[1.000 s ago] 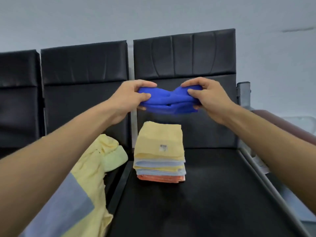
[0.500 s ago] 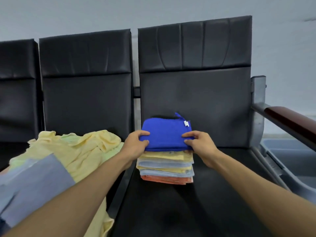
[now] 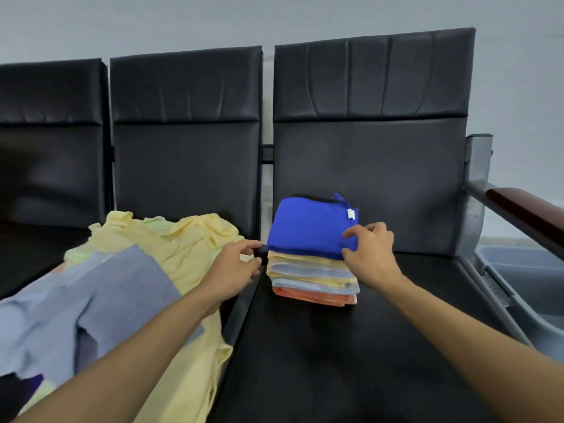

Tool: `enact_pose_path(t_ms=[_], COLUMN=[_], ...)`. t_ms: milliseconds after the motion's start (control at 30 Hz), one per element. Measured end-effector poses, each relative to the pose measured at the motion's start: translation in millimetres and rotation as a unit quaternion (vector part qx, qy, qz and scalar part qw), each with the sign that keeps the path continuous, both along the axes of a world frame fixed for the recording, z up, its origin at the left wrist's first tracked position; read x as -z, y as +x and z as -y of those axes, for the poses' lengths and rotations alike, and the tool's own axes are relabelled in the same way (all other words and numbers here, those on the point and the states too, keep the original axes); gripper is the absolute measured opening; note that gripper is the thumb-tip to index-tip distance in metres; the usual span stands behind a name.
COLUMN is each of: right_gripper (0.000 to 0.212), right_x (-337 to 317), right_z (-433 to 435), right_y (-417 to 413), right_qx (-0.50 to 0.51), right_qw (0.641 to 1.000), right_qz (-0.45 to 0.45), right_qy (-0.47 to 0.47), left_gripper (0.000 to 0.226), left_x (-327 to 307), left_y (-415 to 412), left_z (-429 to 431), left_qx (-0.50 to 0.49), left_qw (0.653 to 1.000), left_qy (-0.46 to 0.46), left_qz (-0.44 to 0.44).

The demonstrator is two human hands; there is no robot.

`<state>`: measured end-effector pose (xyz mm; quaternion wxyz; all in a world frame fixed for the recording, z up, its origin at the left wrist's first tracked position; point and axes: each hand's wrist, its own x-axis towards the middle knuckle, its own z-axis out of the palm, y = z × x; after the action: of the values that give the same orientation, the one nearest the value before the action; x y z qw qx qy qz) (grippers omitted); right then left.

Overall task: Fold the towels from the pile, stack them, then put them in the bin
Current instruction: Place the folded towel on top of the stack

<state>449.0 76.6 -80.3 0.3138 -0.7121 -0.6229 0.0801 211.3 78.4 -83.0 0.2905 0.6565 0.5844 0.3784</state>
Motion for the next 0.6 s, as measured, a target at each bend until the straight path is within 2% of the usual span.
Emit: enact_pose_path(t_ms=[67,167,333,500,600], right_gripper=[0.034,0.028,0.020,0.031,0.049], right_x=[2.1,0.9,-5.1,9.0,30.7], right_z=[11.0,26.7,49.3,50.6,45.1], right_y=[-17.1,-52.0,-130.7,-203.8,-235.4], right_qx=[-0.035,-0.126,-0.246,-0.318,-0.316], right_qw=[0.998,0.990,0.969,0.946,0.943], right_qz=[0.048,0.063,0.030,0.016,0.033], right_qy=[0.021,0.020,0.000,-0.057,-0.100], left_gripper=[0.028,0.027,0.031,0.025,0.029], left_x=[1.2,12.4,33.5,29.0,30.2], left_y=[-24.0,-58.4,-116.3,-153.9,-162.8], left_z=[19.8,50.7,85.9,95.7,102.3], left_qx=[-0.001,-0.006,-0.062,-0.149,-0.150], left_qw=[1.000,1.000,0.982,0.962,0.950], left_qy=[-0.017,-0.013,0.117,0.148,0.111], left_qz=[0.016,0.010,-0.135,-0.176,-0.251])
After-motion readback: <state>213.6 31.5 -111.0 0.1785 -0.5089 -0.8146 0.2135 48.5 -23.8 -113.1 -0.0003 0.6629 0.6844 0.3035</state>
